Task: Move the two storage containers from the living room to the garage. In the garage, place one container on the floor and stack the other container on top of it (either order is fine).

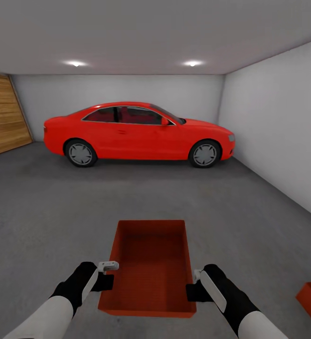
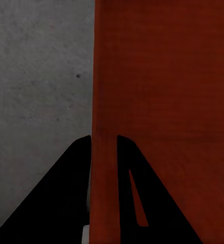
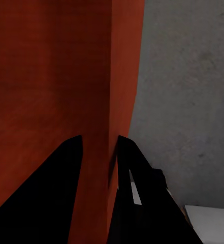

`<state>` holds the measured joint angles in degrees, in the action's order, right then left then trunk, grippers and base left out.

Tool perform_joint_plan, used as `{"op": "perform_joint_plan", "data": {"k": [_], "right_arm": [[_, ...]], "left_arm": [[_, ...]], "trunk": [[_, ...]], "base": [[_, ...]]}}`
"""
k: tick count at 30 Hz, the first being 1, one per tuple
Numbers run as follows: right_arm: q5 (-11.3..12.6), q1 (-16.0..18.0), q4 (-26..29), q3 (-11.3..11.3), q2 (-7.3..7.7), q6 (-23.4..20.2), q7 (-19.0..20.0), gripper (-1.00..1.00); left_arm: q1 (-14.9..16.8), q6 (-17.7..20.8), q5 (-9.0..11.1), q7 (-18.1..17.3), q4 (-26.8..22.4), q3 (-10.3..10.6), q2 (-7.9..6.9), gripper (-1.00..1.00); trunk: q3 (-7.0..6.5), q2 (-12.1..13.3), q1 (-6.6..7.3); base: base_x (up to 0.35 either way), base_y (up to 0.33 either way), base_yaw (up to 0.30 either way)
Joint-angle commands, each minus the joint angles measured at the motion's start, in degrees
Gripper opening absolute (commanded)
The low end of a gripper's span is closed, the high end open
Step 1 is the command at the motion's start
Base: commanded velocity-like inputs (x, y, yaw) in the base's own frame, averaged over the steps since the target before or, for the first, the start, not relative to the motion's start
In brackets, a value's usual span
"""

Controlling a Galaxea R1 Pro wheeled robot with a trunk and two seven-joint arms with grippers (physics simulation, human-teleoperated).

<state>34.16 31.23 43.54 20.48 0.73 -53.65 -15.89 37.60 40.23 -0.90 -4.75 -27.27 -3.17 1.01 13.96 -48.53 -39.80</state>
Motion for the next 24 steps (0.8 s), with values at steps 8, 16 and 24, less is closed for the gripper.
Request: {"op": "perform_joint_plan", "data": {"k": [8,16,24], "right_arm": [[0.55,0.06,0.14,0.17,-0.03,0.04,-0.21,-1.00],[0.54,0.06,0.14,0.17,-0.08,0.04,-0.27,-1.00],[0.55,0.06,0.14,0.17,-0.11,0.04,-0.28,-1.00]], "left_arm": [[0.05,0.29,-0.42,-0.70,0.03,-0.78,0.13,-1.00],[0.05,0.29,-0.42,-0.70,0.03,-0.86,0.09,-1.00],[0.02,0.29,-0.42,-0.70,0.03,-0.85,0.07,-1.00]], "trunk": [[0.08,-0.06,-0.04],[0.08,-0.06,-0.04],[0.08,-0.06,-0.04]], "base": [[0.316,0.000,0.000],[0.312,0.000,0.000],[0.300,0.000,0.000]]}}
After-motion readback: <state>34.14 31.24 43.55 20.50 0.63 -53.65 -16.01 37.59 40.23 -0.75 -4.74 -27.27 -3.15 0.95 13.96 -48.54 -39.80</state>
